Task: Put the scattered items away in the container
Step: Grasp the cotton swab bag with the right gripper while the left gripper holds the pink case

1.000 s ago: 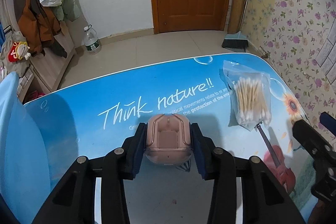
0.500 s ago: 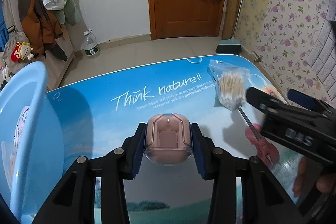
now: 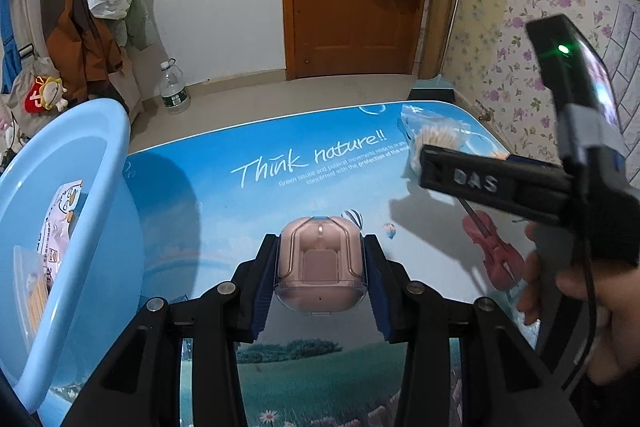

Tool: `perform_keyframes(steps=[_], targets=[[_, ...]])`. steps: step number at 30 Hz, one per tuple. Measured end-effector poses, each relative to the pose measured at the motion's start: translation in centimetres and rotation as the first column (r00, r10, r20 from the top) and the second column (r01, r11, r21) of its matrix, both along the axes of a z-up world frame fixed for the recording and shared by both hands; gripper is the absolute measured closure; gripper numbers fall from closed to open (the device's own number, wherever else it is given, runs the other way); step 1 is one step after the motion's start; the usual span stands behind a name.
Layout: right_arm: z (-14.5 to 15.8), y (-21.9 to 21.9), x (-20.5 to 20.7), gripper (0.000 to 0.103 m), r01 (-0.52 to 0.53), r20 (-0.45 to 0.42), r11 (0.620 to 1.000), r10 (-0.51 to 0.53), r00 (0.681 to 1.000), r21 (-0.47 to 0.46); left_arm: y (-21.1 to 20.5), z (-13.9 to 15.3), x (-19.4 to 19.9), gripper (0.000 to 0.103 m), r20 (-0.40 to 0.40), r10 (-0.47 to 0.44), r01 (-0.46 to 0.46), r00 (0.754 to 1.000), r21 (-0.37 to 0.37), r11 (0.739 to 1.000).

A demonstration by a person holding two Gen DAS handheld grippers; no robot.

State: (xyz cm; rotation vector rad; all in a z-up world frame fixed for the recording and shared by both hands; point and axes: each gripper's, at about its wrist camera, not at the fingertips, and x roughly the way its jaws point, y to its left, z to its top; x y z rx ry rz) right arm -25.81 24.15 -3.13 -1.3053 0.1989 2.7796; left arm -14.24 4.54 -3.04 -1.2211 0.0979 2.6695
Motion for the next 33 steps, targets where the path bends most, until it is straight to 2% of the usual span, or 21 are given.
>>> perform_keyframes(steps=[12, 22, 29, 31, 33], targets=[[-0.7, -2.2, -2.1, 0.001, 0.022, 0.036, 1.0, -0.023, 0.999, 0.021, -0.4, -0.1, 0.3, 0.062, 0.008, -0.019, 0.018, 1.0, 0.036, 0.999], [-1.4, -2.3, -3.1, 0.002, 0.031, 0.057, 0.999, -0.033, 0.998, 0.042, -1.2, 0.1, 0.3, 0.062, 0.005, -0.012, 0.012, 1.0, 0.049, 0.999], [-1.6, -1.9, -3.5, 0.016, 0.009, 0.063, 0.999, -0.011, 0.998, 0.033, -1.5, 0.1, 0.5, 0.062, 0.008, -0.012, 0.012, 1.0, 0.054, 0.998], [-1.5, -1.9, -3.5, 0.022, -0.001, 0.06, 0.999, -0.002, 0.998, 0.04, -1.5, 0.1, 0.6, 0.062, 0.007, -0.012, 0.012, 1.0, 0.054, 0.998], [-1.3, -1.8, -3.6, 0.034, -0.015, 0.055, 0.999, 0.013, 0.998, 0.042, -1.6, 0.1, 0.7, 0.062, 0.008, -0.009, 0.009, 1.0, 0.056, 0.998]])
